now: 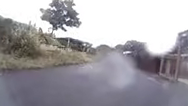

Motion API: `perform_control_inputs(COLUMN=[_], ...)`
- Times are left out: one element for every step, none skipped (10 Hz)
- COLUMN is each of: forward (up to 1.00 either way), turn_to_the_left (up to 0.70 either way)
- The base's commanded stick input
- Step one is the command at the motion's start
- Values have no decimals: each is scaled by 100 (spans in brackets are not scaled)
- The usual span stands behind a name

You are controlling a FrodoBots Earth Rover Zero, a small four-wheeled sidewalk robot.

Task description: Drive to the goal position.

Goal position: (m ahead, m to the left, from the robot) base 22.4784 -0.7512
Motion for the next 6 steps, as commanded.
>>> perform_control_inputs(forward=[70,70,70,70,70,70], turn_to_the_left=[-35,-35,-35,-35,-19,-1])
